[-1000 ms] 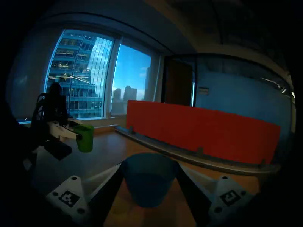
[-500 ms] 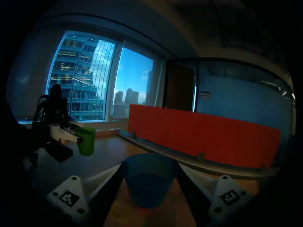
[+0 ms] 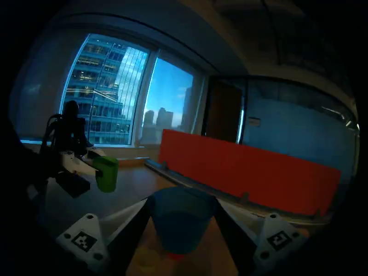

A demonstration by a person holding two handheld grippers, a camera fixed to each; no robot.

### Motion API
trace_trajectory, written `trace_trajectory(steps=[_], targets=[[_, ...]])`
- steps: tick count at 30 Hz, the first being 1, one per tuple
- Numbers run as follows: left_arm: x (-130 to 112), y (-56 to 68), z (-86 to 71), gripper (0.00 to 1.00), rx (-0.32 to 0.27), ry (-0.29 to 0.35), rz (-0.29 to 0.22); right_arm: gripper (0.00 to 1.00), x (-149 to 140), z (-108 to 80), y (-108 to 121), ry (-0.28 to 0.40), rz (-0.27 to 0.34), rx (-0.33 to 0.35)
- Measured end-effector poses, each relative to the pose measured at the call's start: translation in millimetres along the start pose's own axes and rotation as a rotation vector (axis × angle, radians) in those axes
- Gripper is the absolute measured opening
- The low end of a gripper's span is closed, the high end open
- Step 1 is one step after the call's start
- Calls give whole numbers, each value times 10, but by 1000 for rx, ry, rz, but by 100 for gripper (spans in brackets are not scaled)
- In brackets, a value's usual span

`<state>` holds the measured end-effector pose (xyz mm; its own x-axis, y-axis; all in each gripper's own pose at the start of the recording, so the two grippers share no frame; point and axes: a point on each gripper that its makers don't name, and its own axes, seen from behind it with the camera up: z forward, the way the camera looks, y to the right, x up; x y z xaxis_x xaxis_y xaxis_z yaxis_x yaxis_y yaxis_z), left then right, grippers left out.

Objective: Pour water

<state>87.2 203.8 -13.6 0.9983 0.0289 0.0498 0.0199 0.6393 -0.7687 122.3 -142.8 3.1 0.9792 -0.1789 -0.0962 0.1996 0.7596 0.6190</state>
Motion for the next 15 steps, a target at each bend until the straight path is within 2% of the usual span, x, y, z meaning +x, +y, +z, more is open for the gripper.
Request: trace_trajectory(steps=[15], targets=[[-50,174,6,87,-21,-5,9,93,281,88,-171,6,-132,54]])
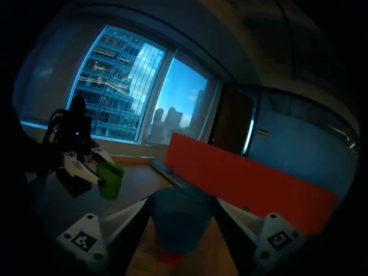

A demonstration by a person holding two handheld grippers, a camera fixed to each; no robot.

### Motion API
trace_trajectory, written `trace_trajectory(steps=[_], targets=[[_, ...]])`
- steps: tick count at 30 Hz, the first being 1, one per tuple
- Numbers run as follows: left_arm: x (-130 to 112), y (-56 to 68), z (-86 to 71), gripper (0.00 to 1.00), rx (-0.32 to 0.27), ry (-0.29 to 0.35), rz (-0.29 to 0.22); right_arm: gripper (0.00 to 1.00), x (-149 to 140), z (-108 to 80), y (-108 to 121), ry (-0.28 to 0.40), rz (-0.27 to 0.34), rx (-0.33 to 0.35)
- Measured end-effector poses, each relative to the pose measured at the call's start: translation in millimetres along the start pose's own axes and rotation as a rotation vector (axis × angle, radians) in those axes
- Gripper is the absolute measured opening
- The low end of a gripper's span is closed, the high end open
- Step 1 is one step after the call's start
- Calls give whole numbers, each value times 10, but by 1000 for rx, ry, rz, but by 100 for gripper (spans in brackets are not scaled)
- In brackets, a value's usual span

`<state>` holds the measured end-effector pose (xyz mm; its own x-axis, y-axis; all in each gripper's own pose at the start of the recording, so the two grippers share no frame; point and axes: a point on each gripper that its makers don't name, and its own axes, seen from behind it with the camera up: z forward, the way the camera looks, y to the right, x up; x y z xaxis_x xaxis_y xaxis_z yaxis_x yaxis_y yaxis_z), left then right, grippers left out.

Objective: Pour water

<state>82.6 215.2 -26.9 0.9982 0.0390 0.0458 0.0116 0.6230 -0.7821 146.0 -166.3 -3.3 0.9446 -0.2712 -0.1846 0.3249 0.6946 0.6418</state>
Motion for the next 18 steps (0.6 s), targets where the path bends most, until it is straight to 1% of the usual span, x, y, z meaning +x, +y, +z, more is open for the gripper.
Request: trace_trajectory(steps=[3,18], targets=[[-14,32,4,88,-4,-3,2,93,54,32,-47,0,-35,16],[-26,170,29,88,-27,-1,11,93,266,175,-159,10,-192,47]])
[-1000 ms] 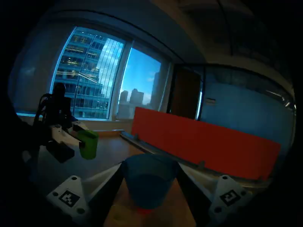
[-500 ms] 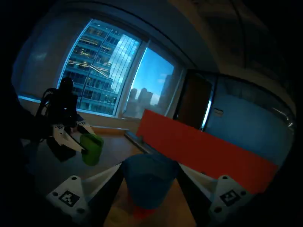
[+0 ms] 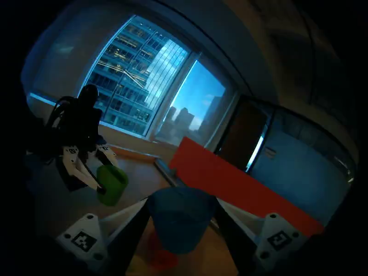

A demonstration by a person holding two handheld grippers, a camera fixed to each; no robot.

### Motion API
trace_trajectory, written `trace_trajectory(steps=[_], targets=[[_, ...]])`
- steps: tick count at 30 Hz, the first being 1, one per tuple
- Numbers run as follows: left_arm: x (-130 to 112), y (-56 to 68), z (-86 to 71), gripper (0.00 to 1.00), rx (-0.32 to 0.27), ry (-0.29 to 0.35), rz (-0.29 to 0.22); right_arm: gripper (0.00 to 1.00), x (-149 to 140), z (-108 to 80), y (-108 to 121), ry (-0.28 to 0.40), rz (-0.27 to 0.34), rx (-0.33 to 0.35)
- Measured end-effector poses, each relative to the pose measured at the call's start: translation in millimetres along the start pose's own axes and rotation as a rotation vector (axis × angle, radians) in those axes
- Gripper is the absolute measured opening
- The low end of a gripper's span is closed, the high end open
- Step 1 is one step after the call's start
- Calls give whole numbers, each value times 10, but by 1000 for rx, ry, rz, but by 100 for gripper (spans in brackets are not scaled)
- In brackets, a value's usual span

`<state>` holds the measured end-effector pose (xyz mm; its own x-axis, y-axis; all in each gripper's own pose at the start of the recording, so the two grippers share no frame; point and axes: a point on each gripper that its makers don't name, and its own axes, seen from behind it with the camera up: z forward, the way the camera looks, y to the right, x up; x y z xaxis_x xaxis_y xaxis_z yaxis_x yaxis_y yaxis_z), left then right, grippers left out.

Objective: Pour water

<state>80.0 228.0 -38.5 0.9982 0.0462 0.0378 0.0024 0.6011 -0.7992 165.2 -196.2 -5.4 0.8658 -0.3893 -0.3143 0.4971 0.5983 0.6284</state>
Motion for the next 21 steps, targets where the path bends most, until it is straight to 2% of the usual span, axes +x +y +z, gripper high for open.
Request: trace_trajectory(steps=[21], targets=[[32,176,37,88,-33,9,17,93,264,176,51,11,-190,12]])
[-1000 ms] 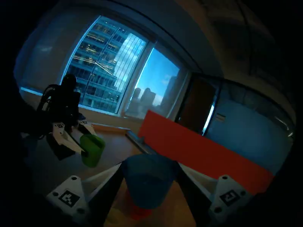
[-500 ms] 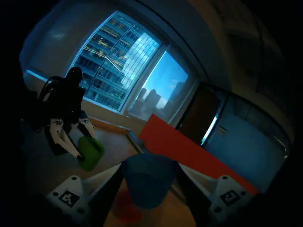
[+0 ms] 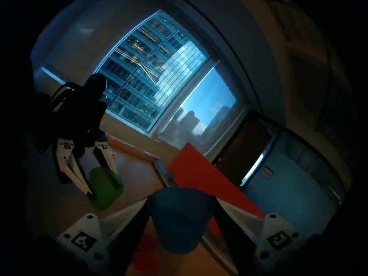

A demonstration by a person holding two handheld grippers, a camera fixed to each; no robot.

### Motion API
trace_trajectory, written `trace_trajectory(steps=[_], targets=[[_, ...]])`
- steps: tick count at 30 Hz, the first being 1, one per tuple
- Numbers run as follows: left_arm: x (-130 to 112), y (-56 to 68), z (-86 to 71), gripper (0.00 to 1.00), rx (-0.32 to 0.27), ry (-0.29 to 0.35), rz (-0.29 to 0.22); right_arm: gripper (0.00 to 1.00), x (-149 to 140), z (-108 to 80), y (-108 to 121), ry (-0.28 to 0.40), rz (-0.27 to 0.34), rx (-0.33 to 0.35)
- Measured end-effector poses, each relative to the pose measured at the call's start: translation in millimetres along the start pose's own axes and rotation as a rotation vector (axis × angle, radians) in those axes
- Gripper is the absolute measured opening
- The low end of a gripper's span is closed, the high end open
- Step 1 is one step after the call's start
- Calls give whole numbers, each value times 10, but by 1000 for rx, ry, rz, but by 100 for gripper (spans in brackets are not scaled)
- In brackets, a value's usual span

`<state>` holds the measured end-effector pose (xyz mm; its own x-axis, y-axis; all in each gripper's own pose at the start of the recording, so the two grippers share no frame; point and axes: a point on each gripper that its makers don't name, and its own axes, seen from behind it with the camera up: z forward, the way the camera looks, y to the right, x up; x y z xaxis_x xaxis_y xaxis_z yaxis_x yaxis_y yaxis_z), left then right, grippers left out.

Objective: Pour water

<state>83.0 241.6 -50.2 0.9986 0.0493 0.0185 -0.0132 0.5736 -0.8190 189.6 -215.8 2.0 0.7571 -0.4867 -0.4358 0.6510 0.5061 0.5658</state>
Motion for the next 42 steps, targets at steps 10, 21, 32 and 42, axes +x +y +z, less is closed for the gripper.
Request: trace_trajectory(steps=[10,21,32,42], targets=[[26,80,0,88,-12,8,1,93,141,110,29,11,-74,2],[27,114,25,88,-24,15,-3,93,277,231,0,21,-180,17],[35,128,67,87,-35,16,-2,93,396,324,16,31,-276,17],[29,138,104,88,-41,14,-3,93,455,408,29,32,-349,15]])
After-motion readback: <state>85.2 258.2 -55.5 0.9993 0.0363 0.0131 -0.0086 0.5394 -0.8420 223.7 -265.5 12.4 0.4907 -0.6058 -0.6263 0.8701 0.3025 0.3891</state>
